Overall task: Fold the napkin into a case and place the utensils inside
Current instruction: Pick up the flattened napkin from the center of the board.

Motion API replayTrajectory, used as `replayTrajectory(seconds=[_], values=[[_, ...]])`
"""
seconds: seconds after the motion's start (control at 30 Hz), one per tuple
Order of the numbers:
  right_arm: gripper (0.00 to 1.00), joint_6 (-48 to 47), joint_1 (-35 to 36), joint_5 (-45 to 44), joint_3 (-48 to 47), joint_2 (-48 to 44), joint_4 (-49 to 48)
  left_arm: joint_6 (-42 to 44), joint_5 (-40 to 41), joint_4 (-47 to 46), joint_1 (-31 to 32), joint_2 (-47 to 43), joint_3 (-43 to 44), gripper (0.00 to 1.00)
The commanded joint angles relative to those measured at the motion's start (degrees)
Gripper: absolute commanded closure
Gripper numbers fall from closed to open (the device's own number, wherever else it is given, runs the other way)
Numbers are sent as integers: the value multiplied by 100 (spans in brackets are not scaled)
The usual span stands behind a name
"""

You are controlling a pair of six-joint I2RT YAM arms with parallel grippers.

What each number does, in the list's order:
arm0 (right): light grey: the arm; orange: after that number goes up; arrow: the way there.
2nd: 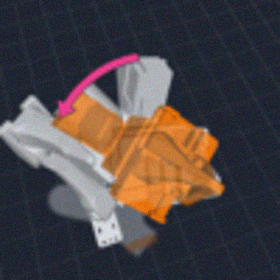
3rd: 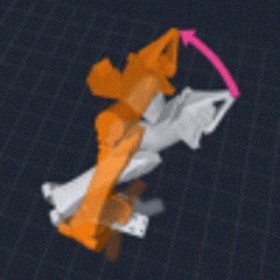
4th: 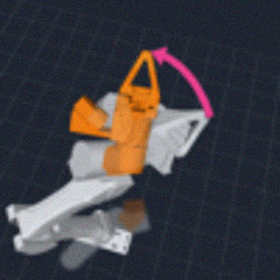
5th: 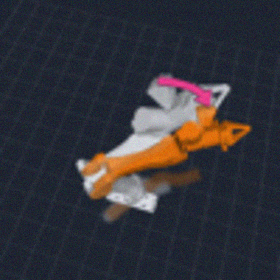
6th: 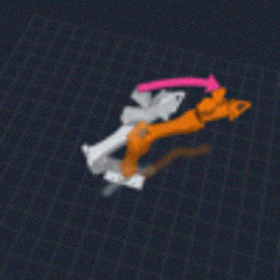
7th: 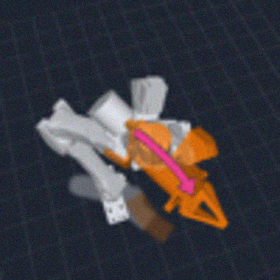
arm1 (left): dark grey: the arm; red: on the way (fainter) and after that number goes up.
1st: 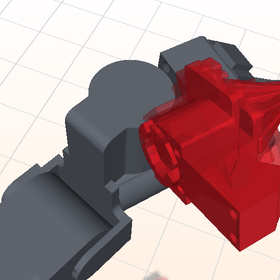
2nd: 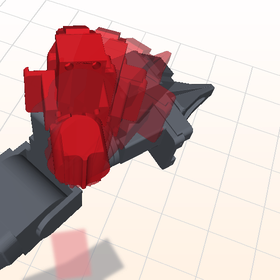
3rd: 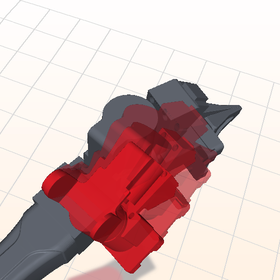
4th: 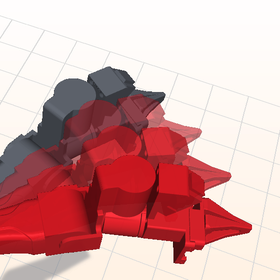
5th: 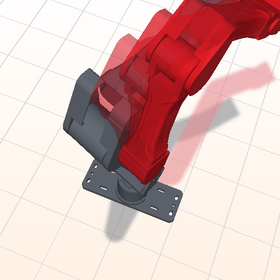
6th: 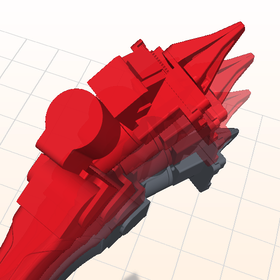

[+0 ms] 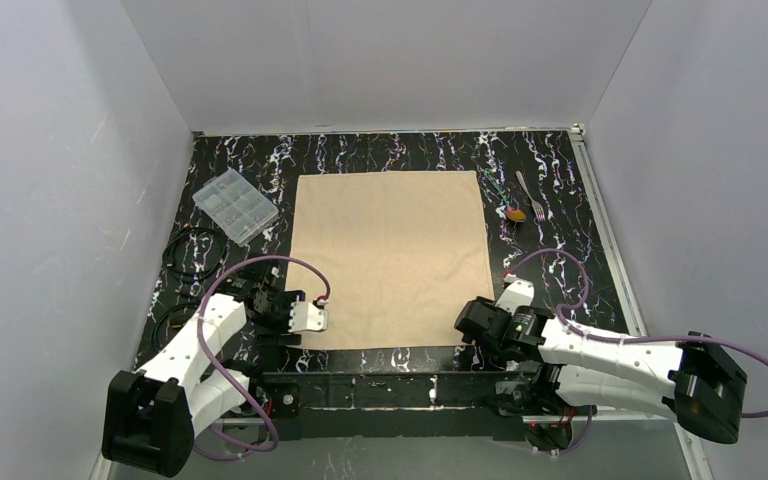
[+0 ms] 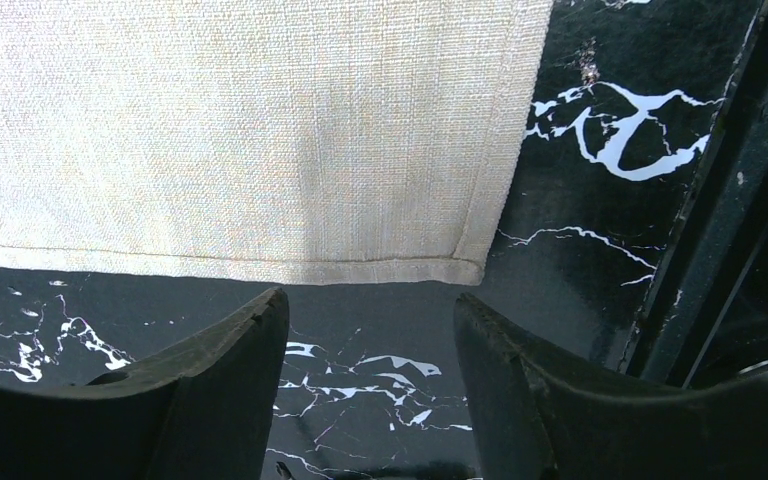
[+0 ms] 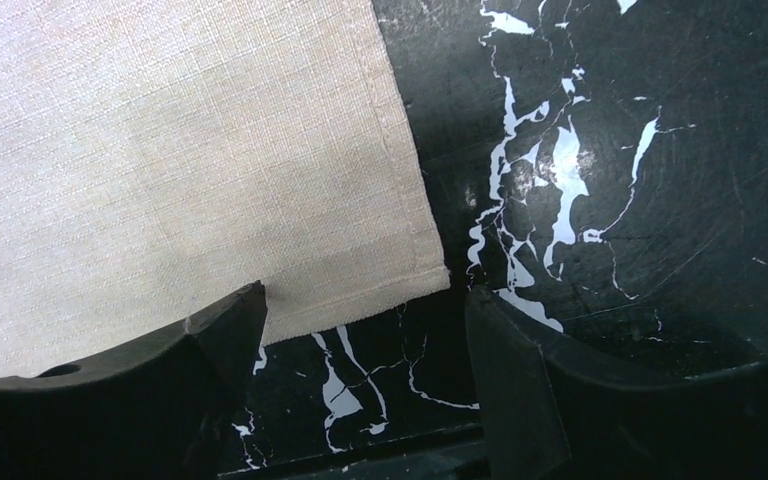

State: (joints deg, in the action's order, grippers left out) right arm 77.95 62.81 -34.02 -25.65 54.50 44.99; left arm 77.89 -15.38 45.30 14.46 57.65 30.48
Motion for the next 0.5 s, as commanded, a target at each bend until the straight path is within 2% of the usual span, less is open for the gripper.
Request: replayTrajectory(seconds=[0.0,0.1,0.2,0.3,0.4,0.47], values=[[22,83,-23,-166,-30,158,-85,1,13,15,31,46,0,42],[35,76,-33,-145,-10,175,-129,32,-7,-73,31,23,-53,46],[49,86,-32,-185,-31,98,-47,-3,-28,-119,31,76,-39,56],[57,89,-37,-233,-73,-31,57,-82,-79,-87,38,123,20,63],[57,58,-37,-259,-142,-91,131,62,-194,275,37,3,79,60],[57,25,-33,-248,-180,-90,133,292,-306,546,39,-197,47,47]])
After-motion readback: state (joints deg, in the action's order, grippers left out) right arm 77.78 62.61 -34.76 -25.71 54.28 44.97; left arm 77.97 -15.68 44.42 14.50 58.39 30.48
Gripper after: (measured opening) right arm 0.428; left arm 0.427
